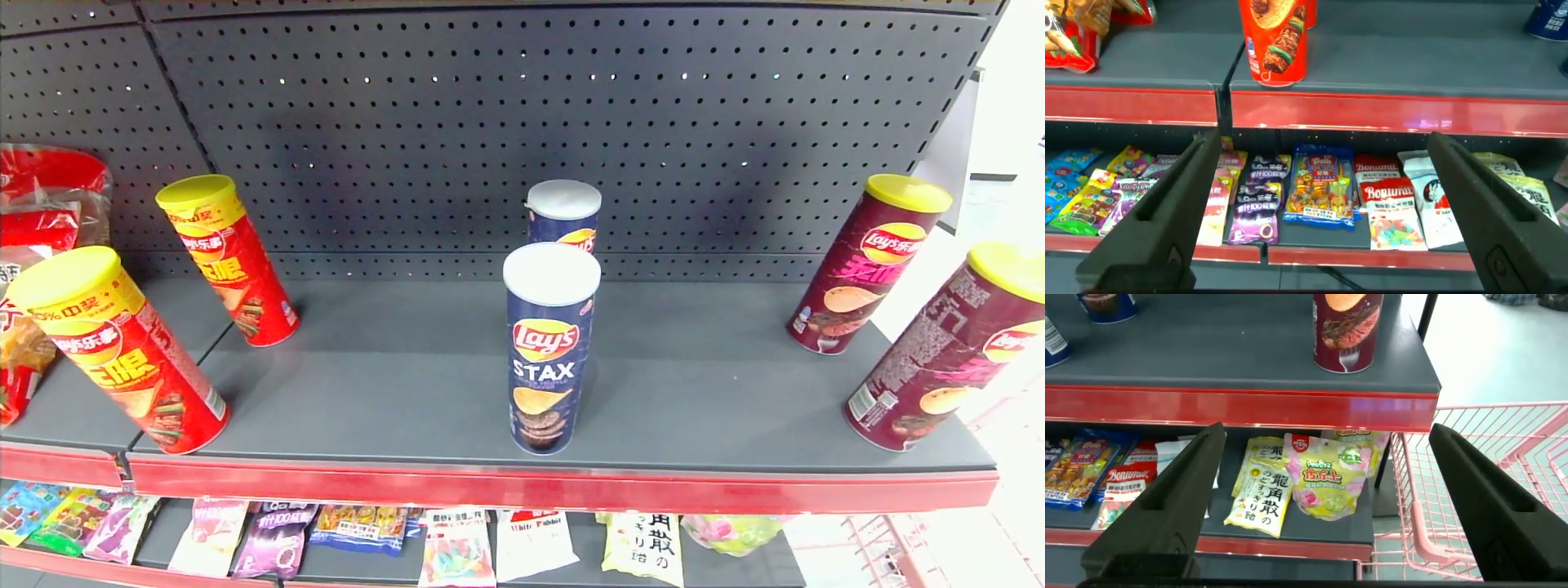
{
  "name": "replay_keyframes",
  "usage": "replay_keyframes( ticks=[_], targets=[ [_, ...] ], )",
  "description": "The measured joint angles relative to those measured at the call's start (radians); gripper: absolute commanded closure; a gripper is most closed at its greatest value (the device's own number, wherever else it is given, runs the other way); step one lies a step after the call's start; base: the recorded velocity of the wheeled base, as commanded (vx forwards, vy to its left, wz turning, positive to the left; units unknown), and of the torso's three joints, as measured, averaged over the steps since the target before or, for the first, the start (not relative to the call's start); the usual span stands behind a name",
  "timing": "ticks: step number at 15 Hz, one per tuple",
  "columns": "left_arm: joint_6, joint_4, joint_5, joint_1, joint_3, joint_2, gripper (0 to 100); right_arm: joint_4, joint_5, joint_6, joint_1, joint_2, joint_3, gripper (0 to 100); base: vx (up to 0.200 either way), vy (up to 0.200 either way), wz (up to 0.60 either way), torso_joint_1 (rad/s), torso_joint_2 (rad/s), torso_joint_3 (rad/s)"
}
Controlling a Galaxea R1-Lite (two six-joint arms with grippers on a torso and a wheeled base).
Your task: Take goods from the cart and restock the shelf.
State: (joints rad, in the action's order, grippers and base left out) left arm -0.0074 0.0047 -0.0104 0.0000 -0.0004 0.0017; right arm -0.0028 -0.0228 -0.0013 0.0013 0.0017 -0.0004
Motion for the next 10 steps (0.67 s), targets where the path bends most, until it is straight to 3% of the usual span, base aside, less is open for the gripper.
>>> replay_keyframes(
  ticks=[10],
  targets=[
    [0.000,0.000,0.000,0.000,0.000,0.000,0,0.000,0.008,0.001,0.000,0.000,0.000,0,0.000,0.000,0.00,0.000,0.00,0.000]
  ],
)
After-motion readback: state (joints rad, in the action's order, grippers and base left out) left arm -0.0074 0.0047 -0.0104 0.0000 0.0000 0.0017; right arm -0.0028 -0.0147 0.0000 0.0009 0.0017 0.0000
